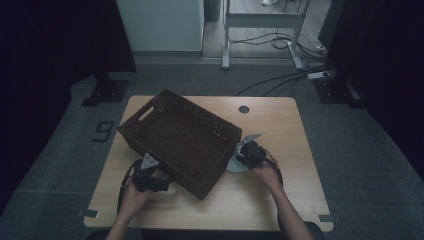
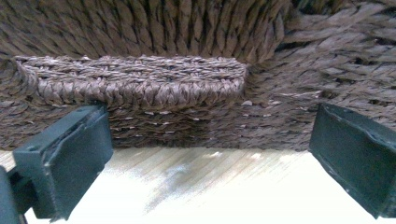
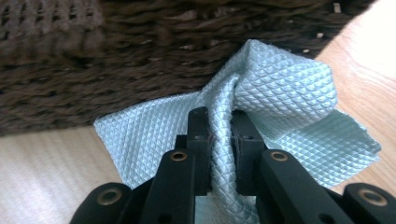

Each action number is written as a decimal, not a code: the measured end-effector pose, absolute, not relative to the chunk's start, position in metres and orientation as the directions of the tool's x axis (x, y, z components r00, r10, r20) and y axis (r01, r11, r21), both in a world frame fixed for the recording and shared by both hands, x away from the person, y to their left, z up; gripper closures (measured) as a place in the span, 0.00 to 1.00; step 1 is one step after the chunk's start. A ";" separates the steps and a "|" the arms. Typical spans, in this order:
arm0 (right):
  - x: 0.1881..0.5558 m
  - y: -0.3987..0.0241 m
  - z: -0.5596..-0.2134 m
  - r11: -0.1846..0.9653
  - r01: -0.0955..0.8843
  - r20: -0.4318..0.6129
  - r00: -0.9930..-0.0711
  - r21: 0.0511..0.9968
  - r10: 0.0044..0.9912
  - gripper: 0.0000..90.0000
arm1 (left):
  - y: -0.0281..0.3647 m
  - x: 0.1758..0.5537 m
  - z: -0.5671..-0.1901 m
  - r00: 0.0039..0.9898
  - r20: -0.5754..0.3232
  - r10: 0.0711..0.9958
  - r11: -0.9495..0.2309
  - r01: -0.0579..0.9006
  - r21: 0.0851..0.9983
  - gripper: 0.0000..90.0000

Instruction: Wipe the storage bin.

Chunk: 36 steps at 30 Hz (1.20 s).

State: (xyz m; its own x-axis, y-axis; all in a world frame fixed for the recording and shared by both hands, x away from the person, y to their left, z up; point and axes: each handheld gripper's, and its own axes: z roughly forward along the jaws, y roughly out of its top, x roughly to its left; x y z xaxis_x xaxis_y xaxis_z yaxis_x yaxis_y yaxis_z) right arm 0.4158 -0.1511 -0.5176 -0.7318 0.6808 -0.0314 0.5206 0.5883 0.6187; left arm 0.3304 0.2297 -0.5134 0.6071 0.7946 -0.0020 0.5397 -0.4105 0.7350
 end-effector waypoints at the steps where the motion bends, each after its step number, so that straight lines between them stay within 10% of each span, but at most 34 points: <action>1: 0.415 -0.151 -0.518 0.592 0.517 -0.032 -0.736 0.618 0.676 0.89 | 0.230 0.330 -0.513 0.607 -0.002 0.795 -0.410 0.539 0.735 0.00; 36: 0.371 -0.128 -0.515 0.620 0.467 0.067 -0.829 0.631 0.556 0.88 | 0.230 0.331 -0.514 0.604 -0.005 0.797 -0.406 0.541 0.737 0.00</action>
